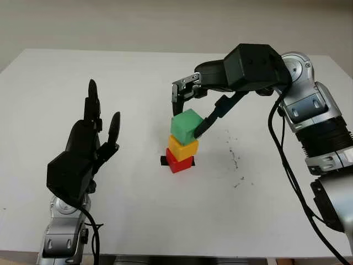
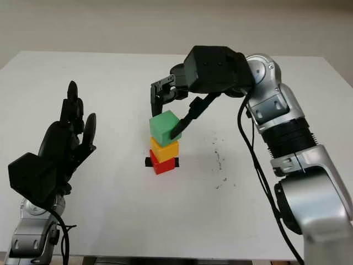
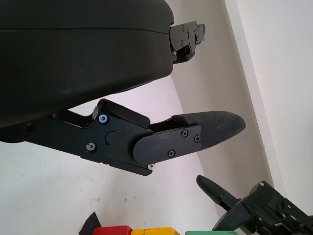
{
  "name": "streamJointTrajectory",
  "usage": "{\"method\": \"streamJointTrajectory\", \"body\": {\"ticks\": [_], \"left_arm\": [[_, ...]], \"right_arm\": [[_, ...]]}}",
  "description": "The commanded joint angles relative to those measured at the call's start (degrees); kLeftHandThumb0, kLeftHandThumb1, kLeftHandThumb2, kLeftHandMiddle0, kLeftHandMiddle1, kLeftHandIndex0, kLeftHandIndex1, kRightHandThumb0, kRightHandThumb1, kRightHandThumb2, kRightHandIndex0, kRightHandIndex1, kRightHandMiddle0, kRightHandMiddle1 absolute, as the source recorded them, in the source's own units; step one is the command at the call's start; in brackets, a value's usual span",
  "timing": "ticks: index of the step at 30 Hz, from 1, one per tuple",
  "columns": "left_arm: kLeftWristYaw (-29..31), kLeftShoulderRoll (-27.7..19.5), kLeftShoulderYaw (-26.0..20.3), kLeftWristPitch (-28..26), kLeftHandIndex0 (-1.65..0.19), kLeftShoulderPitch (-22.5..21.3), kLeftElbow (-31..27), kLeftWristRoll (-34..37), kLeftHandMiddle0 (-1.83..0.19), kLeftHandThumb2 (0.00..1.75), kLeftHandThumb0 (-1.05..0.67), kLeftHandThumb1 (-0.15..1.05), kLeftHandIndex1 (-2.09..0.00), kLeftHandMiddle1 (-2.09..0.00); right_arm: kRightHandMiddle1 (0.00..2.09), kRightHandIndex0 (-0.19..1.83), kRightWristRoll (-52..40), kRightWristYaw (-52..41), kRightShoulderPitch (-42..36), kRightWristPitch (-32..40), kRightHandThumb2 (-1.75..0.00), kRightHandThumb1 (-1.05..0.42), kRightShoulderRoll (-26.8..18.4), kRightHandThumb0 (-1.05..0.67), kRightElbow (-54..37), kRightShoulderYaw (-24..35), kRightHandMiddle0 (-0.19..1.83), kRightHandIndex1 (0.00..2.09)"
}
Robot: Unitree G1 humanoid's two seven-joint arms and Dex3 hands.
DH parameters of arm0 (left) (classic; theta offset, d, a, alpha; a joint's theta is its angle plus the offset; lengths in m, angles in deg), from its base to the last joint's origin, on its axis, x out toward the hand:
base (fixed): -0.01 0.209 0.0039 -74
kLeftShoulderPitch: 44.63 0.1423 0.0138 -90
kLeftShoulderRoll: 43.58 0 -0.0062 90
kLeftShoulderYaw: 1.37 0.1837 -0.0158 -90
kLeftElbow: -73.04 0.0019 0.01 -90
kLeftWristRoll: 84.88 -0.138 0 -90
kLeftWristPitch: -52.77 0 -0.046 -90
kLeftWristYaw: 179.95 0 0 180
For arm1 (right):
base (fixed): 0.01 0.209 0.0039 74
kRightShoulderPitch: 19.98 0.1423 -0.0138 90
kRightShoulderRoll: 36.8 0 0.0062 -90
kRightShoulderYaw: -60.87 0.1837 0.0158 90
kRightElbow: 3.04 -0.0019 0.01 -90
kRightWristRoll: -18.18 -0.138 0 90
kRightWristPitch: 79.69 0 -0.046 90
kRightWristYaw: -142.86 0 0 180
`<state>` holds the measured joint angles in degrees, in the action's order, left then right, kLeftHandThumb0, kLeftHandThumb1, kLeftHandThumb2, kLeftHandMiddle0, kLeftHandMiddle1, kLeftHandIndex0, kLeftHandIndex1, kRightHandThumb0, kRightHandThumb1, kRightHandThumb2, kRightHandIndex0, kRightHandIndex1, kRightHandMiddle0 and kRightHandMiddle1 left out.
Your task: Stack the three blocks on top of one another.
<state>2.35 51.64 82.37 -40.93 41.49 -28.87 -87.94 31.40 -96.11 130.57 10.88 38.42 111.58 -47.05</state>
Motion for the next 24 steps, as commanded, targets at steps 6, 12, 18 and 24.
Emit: {"method": "streamJointTrajectory", "body": {"ticks": [6, 12, 18, 24], "left_arm": [[0.0, 0.2, 0.1, 0.5, 0.19, 0.3, -0.4, 0.1, 0.19, 0.62, -0.77, 1.05, 0.00, -0.04], [0.1, 0.0, 0.3, 0.1, 0.19, 0.3, -0.5, -0.1, 0.19, 0.62, -0.78, 1.05, 0.00, -0.03], [0.3, -0.2, 0.4, 0.6, 0.19, 0.7, -0.7, -0.7, 0.19, 0.64, -0.77, 1.05, 0.00, -0.03], [0.0, 0.2, 0.4, 0.0, 0.19, 0.9, -1.0, -0.7, 0.19, 0.64, -0.77, 1.05, 0.00, -0.03]], "right_arm": [[1.59, 0.29, -0.3, 0.4, 0.0, -0.7, -0.05, -0.93, 0.5, -0.49, -0.2, 0.2, 0.31, 0.05], [1.61, 0.29, -0.3, 0.4, 0.0, -0.4, -0.06, -0.93, 0.6, -0.50, -0.5, 0.2, 0.30, 0.05], [1.61, 0.30, -0.3, 0.6, -0.1, -0.8, -0.05, -0.94, 0.6, -0.51, -0.8, 0.2, 0.30, 0.05], [1.60, 0.29, -0.3, 0.8, -0.2, -0.8, -0.05, -0.94, 0.7, -0.51, -0.6, 0.2, 0.30, 0.05]]}}
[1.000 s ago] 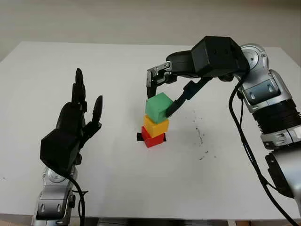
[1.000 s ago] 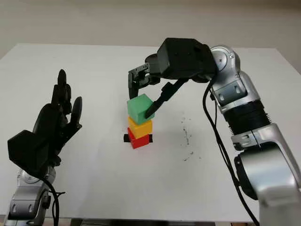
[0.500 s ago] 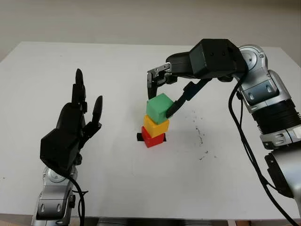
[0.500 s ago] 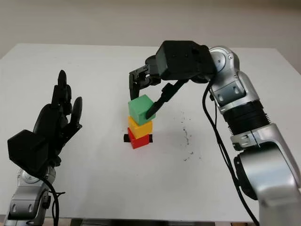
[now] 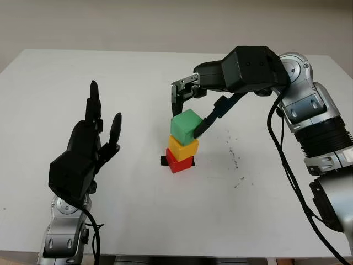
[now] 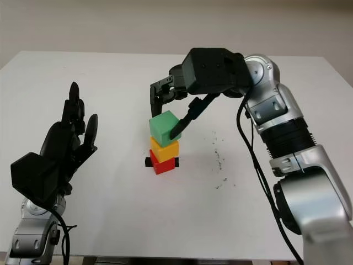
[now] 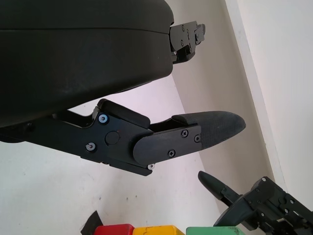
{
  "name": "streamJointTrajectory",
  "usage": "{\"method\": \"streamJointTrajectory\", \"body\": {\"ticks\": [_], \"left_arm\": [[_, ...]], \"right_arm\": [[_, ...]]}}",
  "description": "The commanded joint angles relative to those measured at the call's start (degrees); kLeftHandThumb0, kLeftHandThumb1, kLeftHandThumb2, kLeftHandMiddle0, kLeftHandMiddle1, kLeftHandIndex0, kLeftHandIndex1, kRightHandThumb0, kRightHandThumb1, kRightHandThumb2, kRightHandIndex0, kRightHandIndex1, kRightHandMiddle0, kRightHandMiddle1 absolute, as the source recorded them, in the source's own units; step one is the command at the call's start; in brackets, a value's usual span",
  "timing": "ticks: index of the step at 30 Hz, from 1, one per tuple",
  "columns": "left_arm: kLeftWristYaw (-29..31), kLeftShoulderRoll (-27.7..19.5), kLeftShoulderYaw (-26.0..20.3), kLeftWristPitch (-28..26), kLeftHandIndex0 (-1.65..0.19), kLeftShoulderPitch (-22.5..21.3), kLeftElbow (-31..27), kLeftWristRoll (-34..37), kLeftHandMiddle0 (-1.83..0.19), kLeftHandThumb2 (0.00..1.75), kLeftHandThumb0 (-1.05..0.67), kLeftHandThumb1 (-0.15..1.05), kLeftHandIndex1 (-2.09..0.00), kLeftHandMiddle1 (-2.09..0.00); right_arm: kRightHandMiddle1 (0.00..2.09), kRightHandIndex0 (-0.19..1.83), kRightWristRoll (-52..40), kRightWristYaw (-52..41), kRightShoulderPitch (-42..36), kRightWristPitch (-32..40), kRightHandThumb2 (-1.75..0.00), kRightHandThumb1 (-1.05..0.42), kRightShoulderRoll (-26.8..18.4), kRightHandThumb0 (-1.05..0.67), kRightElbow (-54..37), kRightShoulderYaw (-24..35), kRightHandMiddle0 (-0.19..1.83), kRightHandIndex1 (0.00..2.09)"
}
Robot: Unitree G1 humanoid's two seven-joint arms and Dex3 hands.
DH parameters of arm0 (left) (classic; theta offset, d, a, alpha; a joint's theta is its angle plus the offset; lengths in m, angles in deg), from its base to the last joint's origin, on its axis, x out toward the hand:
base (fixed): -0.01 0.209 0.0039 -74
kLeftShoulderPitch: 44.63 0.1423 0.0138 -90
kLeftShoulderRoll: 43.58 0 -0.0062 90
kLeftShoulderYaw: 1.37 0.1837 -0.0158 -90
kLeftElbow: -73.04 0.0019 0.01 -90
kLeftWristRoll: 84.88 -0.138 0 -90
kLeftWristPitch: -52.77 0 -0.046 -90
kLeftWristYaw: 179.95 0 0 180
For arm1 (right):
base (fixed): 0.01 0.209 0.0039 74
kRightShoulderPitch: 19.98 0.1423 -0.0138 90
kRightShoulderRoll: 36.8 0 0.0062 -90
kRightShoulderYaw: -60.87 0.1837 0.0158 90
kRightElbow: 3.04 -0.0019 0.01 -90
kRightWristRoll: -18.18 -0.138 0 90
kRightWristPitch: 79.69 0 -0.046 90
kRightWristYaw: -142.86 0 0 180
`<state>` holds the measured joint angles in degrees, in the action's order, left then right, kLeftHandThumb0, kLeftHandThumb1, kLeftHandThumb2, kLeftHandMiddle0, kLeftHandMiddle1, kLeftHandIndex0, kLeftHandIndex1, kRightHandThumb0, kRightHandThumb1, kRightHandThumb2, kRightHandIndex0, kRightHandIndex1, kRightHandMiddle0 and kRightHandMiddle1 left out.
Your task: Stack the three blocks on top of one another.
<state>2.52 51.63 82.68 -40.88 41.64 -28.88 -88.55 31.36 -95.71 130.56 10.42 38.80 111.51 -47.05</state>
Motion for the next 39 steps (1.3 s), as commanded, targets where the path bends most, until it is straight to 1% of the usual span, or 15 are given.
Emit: {"method": "streamJointTrajectory", "body": {"ticks": [1, 12, 15, 19, 25, 34, 37, 39], "left_arm": [[-0.1, 0.2, 0.2, 0.0, 0.19, 0.8, -1.0, -0.1, 0.19, 0.64, -0.77, 1.05, 0.00, -0.03], [-0.3, 0.4, 0.4, 0.1, 0.19, 1.0, -1.1, 0.1, 0.19, 0.63, -0.79, 1.05, 0.00, -0.03], [-0.1, 0.3, 0.4, 0.1, 0.19, 1.1, -1.2, 0.2, 0.19, 0.64, -0.79, 1.05, 0.00, -0.02], [-0.1, 0.2, 0.4, 0.3, 0.19, 1.2, -1.1, 0.2, 0.19, 0.63, -0.79, 1.05, 0.00, -0.02], [-0.2, 0.1, 0.4, 0.8, 0.19, 1.2, -0.6, 0.0, 0.19, 0.63, -0.79, 1.05, 0.00, -0.02], [-0.5, 0.4, 0.6, 0.0, 0.19, 1.3, -1.2, -0.3, 0.19, 0.63, -0.80, 1.05, 0.00, -0.02], [-0.5, 0.5, 0.6, 0.1, 0.19, 1.2, -1.1, -0.3, 0.19, 0.63, -0.80, 1.05, 0.00, -0.02], [-0.3, 0.6, 0.5, 0.0, 0.19, 1.2, -1.0, 0.0, 0.19, 0.63, -0.80, 1.05, 0.00, -0.02]], "right_arm": [[1.60, 0.29, -0.3, 0.4, -0.2, -0.4, -0.05, -0.94, 0.2, -0.51, -0.4, 0.2, 0.30, 0.05], [1.57, 0.29, 0.5, 0.0, -0.1, -3.0, -0.06, -0.95, -0.3, -0.54, 0.8, -0.3, 0.28, 0.05], [1.56, 0.29, 0.4, 0.0, -0.2, -2.4, -0.05, -0.95, -0.1, -0.54, 0.8, -0.2, 0.29, 0.05], [1.35, 0.26, 0.7, -0.6, -0.2, -0.5, -0.05, -0.92, -0.2, -0.57, 0.3, -0.3, 0.20, 0.04], [1.20, 0.23, 0.8, -1.0, -0.3, -0.2, -0.05, -0.90, -0.5, -0.60, 0.0, -0.3, 0.11, 0.03], [0.91, 0.15, 0.6, -1.5, -0.4, 1.6, -0.05, -0.89, -0.4, -0.61, -0.6, -0.1, 0.10, 0.03], [0.80, 0.13, 0.1, -1.9, -0.2, 2.5, -0.05, -0.89, -0.3, -0.61, -0.7, 0.2, 0.10, 0.03], [0.67, 0.09, -0.4, -2.3, 0.1, 2.2, -0.05, -0.89, -0.5, -0.63, -1.1, 0.4, 0.04, 0.03]]}}
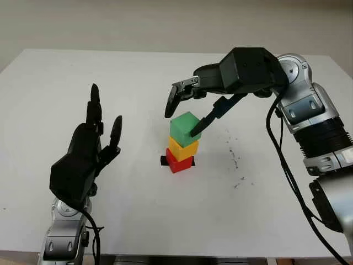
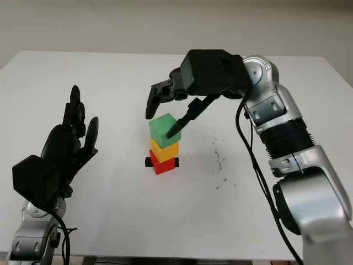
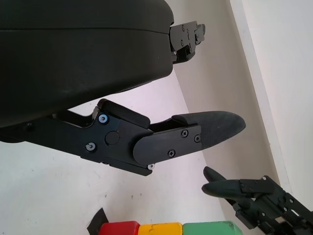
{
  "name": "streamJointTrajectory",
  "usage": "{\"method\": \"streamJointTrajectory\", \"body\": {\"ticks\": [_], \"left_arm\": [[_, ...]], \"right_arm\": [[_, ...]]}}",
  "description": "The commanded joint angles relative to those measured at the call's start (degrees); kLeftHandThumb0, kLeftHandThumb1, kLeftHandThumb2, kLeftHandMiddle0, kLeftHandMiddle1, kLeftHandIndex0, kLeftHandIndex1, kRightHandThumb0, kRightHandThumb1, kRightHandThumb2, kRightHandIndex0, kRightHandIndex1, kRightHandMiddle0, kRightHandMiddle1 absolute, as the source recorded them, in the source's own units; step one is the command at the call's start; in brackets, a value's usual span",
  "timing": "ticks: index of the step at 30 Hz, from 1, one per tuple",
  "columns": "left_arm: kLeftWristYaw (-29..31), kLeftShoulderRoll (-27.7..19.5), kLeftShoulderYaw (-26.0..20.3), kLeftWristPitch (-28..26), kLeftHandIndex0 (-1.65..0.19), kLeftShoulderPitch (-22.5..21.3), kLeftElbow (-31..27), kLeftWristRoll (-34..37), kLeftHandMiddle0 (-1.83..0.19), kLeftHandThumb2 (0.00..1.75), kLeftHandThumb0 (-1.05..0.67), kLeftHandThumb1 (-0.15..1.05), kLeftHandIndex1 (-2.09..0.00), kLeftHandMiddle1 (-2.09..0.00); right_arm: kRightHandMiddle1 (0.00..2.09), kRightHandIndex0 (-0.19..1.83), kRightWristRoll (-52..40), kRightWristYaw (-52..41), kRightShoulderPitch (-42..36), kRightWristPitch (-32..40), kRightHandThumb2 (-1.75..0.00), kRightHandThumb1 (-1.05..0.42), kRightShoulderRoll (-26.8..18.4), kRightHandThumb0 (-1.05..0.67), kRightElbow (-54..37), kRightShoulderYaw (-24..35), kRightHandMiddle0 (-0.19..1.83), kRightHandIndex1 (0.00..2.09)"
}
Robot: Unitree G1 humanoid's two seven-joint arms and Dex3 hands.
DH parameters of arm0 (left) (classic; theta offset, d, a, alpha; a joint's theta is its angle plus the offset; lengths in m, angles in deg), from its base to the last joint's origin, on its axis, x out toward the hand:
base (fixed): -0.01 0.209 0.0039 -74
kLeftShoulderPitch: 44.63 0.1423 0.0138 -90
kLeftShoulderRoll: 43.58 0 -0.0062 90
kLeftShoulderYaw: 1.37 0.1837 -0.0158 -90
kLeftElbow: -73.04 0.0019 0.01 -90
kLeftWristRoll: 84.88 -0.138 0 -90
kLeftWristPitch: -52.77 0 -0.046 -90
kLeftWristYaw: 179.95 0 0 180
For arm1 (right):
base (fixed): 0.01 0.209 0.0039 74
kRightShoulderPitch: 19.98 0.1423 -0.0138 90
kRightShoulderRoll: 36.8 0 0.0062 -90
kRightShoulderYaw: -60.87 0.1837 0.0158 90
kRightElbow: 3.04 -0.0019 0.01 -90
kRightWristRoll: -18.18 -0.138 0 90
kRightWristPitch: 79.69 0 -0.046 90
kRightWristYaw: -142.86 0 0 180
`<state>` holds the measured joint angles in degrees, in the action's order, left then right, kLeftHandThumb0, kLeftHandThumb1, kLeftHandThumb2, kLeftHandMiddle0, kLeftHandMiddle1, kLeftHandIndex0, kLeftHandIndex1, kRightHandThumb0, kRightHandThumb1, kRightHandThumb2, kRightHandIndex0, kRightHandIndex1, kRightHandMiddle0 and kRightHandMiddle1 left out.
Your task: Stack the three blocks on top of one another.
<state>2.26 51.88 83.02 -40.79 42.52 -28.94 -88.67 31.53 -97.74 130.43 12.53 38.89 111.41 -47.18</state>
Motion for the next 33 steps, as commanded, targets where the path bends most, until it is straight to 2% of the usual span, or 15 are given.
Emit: {"method": "streamJointTrajectory", "body": {"ticks": [1, 5, 8, 10, 12, 14, 17, 19, 25, 31, 33], "left_arm": [[0.1, 0.4, 0.2, -0.2, 0.19, 0.3, -1.0, 0.4, 0.19, 0.63, -0.79, 1.05, 0.00, -0.01], [-0.4, 0.5, 0.2, -0.1, 0.19, 0.3, -1.0, -0.2, 0.18, 0.63, -0.79, 1.05, 0.00, -0.02], [-0.2, 0.6, 0.1, -0.6, 0.19, 0.3, -1.3, 0.1, 0.19, 0.63, -0.79, 1.05, 0.00, -0.02], [-0.2, 0.6, 0.0, -0.8, 0.19, 0.3, -1.4, 0.1, 0.19, 0.63, -0.79, 1.05, 0.00, -0.03], [-0.2, 0.4, -0.1, -0.4, 0.19, 0.2, -1.0, 0.1, 0.19, 0.64, -0.78, 1.05, 0.00, -0.03], [0.1, 0.0, -0.3, -0.2, 0.19, 0.1, -0.8, 0.1, 0.19, 0.64, -0.79, 1.05, 0.00, -0.04], [0.4, -0.5, -0.7, 0.3, 0.19, -0.3, -0.3, 0.4, 0.19, 0.64, -0.79, 1.05, 0.00, -0.03], [0.5, -0.6, -0.9, 0.4, 0.19, -0.5, 0.0, 0.6, 0.19, 0.63, -0.79, 1.05, 0.00, -0.03], [1.3, -1.3, -1.6, 1.5, 0.19, -1.6, 1.4, 1.6, 0.18, 0.63, -0.76, 1.05, 0.00, -0.05], [1.1, -1.2, -1.9, 2.5, 0.19, -3.2, 3.2, 2.1, 0.17, 0.63, -0.75, 1.05, -0.01, -0.06], [0.9, -1.1, -1.7, 2.8, 0.19, -3.7, 3.6, 1.9, 0.17, 0.63, -0.74, 1.05, -0.01, -0.06]], "right_arm": [[0.56, 0.06, -0.9, -0.5, 0.5, -0.4, -0.05, -0.89, -0.7, -0.66, -1.2, 0.8, -0.02, 0.02], [0.19, -0.13, -4.2, -3.5, 2.9, 0.4, -0.05, -0.88, -1.6, -0.74, -1.8, 2.8, -0.18, 0.01], [0.03, -0.19, -8.0, -2.6, 3.7, 3.1, -0.06, -0.89, -2.6, -0.82, -3.5, 7.2, -0.19, 0.00], [0.01, -0.19, -12.6, -0.2, 2.2, 7.1, -0.06, -0.91, -2.4, -0.87, -5.0, 12.2, -0.19, 0.00], [0.00, -0.19, -16.0, 2.4, -0.2, 9.3, -0.12, -1.01, -2.5, -0.88, -7.0, 15.8, -0.19, 0.00], [0.00, -0.19, -16.4, 6.3, -3.9, 7.8, -0.28, -1.04, -3.2, -0.90, -9.5, 18.0, -0.19, 0.00], [0.00, -0.19, -17.7, 10.0, -9.7, 8.9, -0.59, -1.05, -4.1, -0.77, -11.1, 21.1, -0.19, 0.00], [0.00, -0.19, -18.6, 11.8, -12.8, 9.8, -0.66, -1.05, -4.3, -0.75, -11.7, 22.4, -0.19, 0.00], [0.00, -0.19, -23.9, 20.6, -21.3, 16.0, -0.69, -1.05, 0.0, -0.73, -12.3, 27.0, -0.19, 0.00], [0.00, -0.19, -27.0, 29.0, -28.1, 16.9, -0.76, -1.05, 5.0, -0.71, -12.6, 29.4, -0.19, 0.00], [0.00, -0.19, -27.4, 31.1, -30.5, 15.2, -0.76, -1.05, 7.1, -0.70, -13.6, 29.5, -0.19, 0.00]]}}
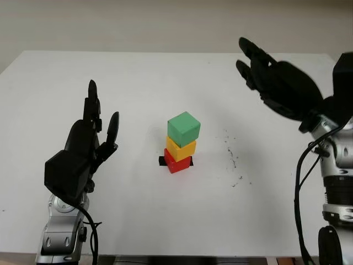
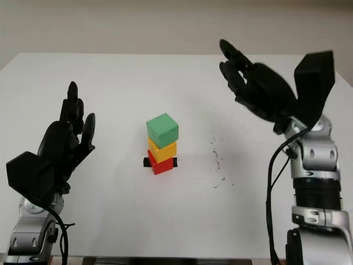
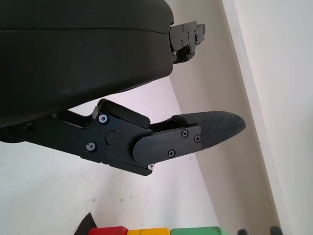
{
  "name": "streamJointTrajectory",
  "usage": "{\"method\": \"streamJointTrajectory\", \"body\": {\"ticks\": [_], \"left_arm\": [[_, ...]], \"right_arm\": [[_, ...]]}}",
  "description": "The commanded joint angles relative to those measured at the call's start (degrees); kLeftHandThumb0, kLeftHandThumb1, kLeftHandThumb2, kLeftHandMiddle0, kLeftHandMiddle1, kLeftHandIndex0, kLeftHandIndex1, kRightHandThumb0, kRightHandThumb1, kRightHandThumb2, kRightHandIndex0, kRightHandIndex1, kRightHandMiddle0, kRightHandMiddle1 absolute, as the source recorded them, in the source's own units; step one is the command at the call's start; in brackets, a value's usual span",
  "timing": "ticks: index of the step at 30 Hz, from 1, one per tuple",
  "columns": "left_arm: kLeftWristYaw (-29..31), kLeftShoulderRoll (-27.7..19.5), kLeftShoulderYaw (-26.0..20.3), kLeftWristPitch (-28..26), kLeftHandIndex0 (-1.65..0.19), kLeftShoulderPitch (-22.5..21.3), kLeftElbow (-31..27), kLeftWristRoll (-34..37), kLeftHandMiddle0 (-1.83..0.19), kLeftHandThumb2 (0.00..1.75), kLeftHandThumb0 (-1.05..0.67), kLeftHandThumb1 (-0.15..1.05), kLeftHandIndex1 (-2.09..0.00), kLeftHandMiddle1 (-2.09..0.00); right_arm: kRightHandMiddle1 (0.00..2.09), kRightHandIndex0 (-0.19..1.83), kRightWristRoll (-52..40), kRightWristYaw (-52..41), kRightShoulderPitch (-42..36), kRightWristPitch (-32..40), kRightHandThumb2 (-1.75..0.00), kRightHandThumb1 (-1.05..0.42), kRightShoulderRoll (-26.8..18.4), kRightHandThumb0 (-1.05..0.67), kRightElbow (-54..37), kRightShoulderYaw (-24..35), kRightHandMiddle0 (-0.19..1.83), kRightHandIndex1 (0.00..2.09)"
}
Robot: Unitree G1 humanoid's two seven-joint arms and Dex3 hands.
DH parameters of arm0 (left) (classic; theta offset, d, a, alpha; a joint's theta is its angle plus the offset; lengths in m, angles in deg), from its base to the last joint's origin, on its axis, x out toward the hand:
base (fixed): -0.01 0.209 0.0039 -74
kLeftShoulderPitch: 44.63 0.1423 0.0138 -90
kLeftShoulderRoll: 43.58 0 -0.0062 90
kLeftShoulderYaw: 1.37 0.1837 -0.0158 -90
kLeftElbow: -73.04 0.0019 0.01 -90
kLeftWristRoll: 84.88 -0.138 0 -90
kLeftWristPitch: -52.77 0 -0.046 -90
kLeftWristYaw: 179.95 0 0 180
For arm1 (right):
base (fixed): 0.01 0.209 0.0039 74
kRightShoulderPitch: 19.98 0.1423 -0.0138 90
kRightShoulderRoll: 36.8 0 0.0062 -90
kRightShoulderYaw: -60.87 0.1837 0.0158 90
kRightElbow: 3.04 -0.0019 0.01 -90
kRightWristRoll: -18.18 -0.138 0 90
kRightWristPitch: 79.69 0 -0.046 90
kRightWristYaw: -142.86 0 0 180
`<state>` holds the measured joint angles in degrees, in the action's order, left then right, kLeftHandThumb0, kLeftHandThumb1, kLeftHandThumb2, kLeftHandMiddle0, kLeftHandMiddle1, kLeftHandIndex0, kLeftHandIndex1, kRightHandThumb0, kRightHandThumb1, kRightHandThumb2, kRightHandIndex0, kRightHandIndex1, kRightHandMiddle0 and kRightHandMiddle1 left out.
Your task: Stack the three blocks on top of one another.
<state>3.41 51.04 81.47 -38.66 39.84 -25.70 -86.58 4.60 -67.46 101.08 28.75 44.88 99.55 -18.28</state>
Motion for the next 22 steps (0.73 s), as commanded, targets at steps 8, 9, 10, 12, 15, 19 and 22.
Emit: {"method": "streamJointTrajectory", "body": {"ticks": [8, 9, 10, 12, 15, 19, 22], "left_arm": [[0.2, -0.5, 0.8, 2.0, 0.19, -2.1, 2.4, -1.1, 0.18, 0.69, -0.78, 1.05, 0.00, -0.05], [0.4, -0.5, 0.7, 2.5, 0.19, -2.2, 2.9, -0.9, 0.18, 0.69, -0.77, 1.05, 0.00, -0.05], [0.6, -0.3, 0.5, 2.8, 0.19, -2.4, 3.2, -0.3, 0.18, 0.69, -0.77, 1.05, 0.00, -0.05], [0.8, -0.1, 0.3, 3.0, 0.19, -2.5, 3.6, 0.3, 0.19, 0.68, -0.76, 1.05, 0.00, -0.05], [0.8, -0.6, 0.4, 4.0, 0.19, -2.8, 4.4, 0.0, 0.19, 0.68, -0.76, 1.05, 0.00, -0.05], [1.1, -0.4, 0.1, 5.6, 0.19, -3.4, 5.9, 0.8, 0.19, 0.68, -0.76, 1.05, 0.00, -0.04], [1.1, -0.4, -0.1, 5.8, 0.19, -3.5, 6.0, 1.2, 0.19, 0.66, -0.76, 1.05, 0.00, -0.04]], "right_arm": [[0.00, -0.19, -1.4, 8.9, -8.1, -6.1, -0.78, -1.05, 9.5, -0.73, -5.8, -0.1, -0.19, 0.00], [0.00, -0.19, -1.7, 9.3, -8.4, -6.7, -0.79, -1.05, 10.2, -0.73, -5.9, -0.2, -0.19, 0.00], [0.00, -0.19, -2.0, 10.0, -8.7, -6.9, -0.79, -1.05, 11.1, -0.74, -6.2, -0.2, -0.19, 0.00], [0.00, -0.19, -2.5, 11.2, -9.1, -7.1, -0.79, -1.05, 12.6, -0.76, -6.7, -0.3, -0.19, 0.00], [0.00, -0.19, -3.3, 12.5, -10.0, -7.2, -0.79, -1.05, 14.7, -0.78, -7.5, -0.6, -0.19, 0.00], [0.00, -0.19, -2.9, 13.7, -11.1, -8.0, -0.77, -1.05, 16.5, -0.80, -7.1, -1.6, -0.19, 0.00], [0.00, -0.19, -1.9, 14.1, -11.2, -9.4, -0.75, -1.05, 16.7, -0.83, -5.8, -2.1, -0.19, 0.00]]}}
